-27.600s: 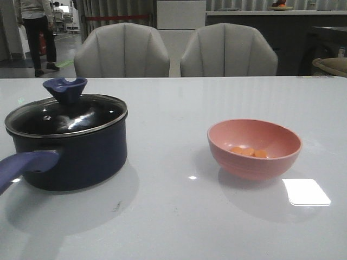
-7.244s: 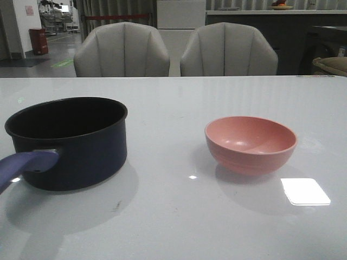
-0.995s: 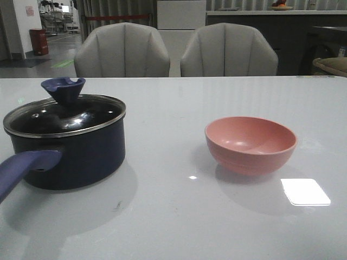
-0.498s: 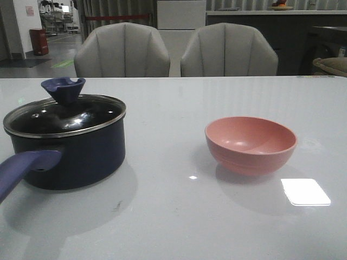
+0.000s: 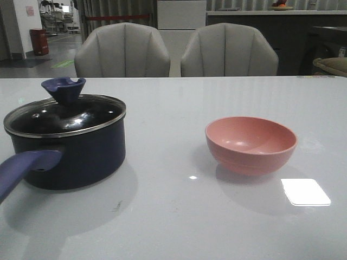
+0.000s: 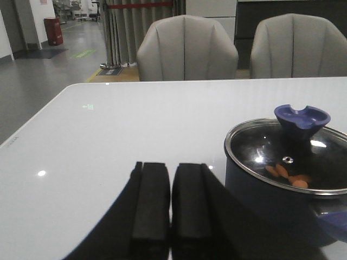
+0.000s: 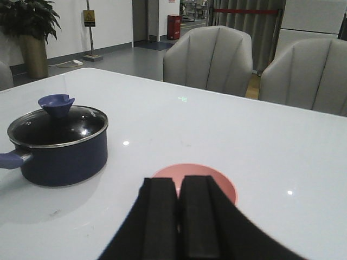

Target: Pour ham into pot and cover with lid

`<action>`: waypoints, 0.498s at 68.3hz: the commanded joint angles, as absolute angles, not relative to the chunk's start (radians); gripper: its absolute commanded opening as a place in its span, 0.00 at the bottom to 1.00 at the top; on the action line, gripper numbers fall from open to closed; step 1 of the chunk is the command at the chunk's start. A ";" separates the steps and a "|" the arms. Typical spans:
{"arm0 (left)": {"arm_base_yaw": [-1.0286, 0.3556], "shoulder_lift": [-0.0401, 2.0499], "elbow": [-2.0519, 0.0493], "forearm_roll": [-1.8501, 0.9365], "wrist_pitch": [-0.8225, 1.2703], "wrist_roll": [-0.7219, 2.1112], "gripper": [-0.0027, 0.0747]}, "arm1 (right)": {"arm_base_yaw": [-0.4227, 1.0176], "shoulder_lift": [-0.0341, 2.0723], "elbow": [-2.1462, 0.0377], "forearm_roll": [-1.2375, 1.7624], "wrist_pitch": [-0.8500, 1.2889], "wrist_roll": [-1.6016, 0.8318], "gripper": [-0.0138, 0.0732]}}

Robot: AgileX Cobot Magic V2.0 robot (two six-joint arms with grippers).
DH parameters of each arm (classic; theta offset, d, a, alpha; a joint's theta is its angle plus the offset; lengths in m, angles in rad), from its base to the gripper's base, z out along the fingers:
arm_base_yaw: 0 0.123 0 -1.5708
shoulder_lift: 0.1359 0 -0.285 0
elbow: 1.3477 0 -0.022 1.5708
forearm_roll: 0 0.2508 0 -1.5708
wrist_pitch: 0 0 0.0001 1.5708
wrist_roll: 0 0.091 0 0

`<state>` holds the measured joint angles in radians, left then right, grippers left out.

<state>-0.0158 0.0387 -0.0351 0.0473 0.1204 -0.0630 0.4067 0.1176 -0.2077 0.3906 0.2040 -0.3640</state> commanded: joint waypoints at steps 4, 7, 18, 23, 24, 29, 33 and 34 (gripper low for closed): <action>-0.015 -0.013 0.002 0.057 -0.034 -0.099 0.18 | 0.407 0.128 -0.234 0.397 0.130 -0.372 0.32; -0.015 -0.029 0.016 0.057 -0.039 -0.099 0.18 | 0.407 0.128 -0.234 0.397 0.130 -0.372 0.32; -0.015 -0.024 0.026 0.057 -0.040 -0.099 0.18 | 0.407 0.128 -0.234 0.397 0.130 -0.372 0.32; -0.015 -0.024 0.026 0.057 -0.040 -0.099 0.18 | 0.407 0.128 -0.234 0.397 0.130 -0.372 0.32; -0.015 -0.024 0.026 0.057 -0.040 -0.099 0.18 | 0.407 0.128 -0.234 0.397 0.130 -0.372 0.32; -0.015 -0.023 0.026 0.057 -0.040 -0.099 0.18 | 0.407 0.128 -0.234 0.397 0.130 -0.372 0.32; -0.015 -0.023 0.026 0.057 -0.040 -0.099 0.18 | 0.407 0.128 -0.234 0.397 0.130 -0.372 0.32; -0.015 -0.023 0.026 0.057 -0.040 -0.099 0.18 | 0.407 0.128 -0.234 0.397 0.130 -0.372 0.32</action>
